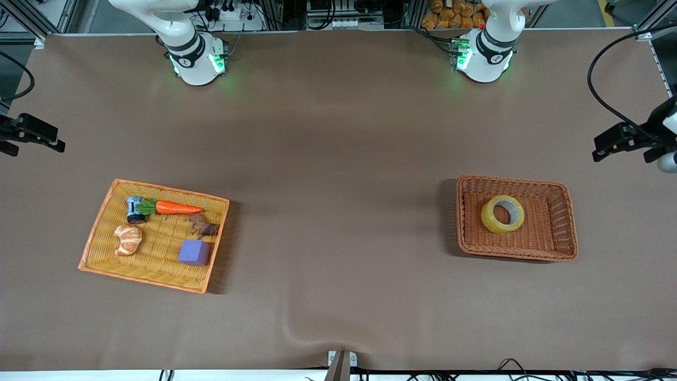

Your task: Transfer tape with both arms

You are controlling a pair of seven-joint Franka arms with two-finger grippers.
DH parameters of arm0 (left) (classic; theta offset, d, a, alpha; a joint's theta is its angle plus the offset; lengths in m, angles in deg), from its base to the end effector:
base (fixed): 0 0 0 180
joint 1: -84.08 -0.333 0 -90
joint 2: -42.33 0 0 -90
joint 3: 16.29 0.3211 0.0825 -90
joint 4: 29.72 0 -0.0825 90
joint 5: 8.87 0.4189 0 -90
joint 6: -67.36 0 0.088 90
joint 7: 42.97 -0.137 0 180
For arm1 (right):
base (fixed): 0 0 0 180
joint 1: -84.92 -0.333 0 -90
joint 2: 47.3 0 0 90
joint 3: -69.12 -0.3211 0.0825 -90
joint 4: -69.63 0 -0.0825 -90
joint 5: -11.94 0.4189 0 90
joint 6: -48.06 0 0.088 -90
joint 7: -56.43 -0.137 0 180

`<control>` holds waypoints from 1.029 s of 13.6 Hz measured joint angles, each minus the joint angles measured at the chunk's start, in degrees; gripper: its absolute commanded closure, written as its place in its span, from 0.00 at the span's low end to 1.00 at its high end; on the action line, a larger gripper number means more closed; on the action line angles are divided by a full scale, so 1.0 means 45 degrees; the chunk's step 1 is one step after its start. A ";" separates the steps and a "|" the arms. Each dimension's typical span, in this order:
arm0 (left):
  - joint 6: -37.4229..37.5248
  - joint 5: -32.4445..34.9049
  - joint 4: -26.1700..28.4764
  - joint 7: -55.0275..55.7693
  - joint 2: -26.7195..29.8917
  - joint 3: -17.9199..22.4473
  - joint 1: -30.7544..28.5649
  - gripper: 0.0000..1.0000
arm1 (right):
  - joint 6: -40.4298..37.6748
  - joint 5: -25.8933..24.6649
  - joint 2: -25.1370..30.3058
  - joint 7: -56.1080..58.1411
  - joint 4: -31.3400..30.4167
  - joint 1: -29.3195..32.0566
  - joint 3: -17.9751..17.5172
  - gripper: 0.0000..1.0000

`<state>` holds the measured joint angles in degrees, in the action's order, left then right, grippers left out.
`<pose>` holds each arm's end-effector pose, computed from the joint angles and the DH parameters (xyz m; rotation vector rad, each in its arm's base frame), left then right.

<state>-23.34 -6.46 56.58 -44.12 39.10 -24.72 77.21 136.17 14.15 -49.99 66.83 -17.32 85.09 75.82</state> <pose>0.6093 -0.0085 0.6001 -3.1068 0.0731 -0.0329 0.5966 -0.0649 0.5960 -3.1032 -0.0969 0.0328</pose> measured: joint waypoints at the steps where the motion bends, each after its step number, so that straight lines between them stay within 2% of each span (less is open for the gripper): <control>1: 0.0008 -0.0004 0.0277 0.0000 0.0263 0.0018 0.0103 0.00 | 0.0000 0.0000 -0.0003 0.0000 0.0000 0.0003 0.0004 0.00; 6: 0.0321 -0.0319 0.1076 0.0009 0.1090 0.1203 0.1300 0.00 | 0.0028 0.0003 -0.0005 0.0007 0.0013 0.0131 0.0048 0.00; 14: 0.0780 -0.0350 0.1546 0.0008 0.1721 0.1238 0.1388 0.00 | 0.0047 0.0007 -0.0015 0.0006 0.0016 0.0130 -0.0019 0.00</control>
<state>-19.83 -8.03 63.54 -44.08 46.85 -19.15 83.46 136.38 14.18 -50.06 66.86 -17.25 85.67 75.73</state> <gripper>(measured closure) 0.000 0.000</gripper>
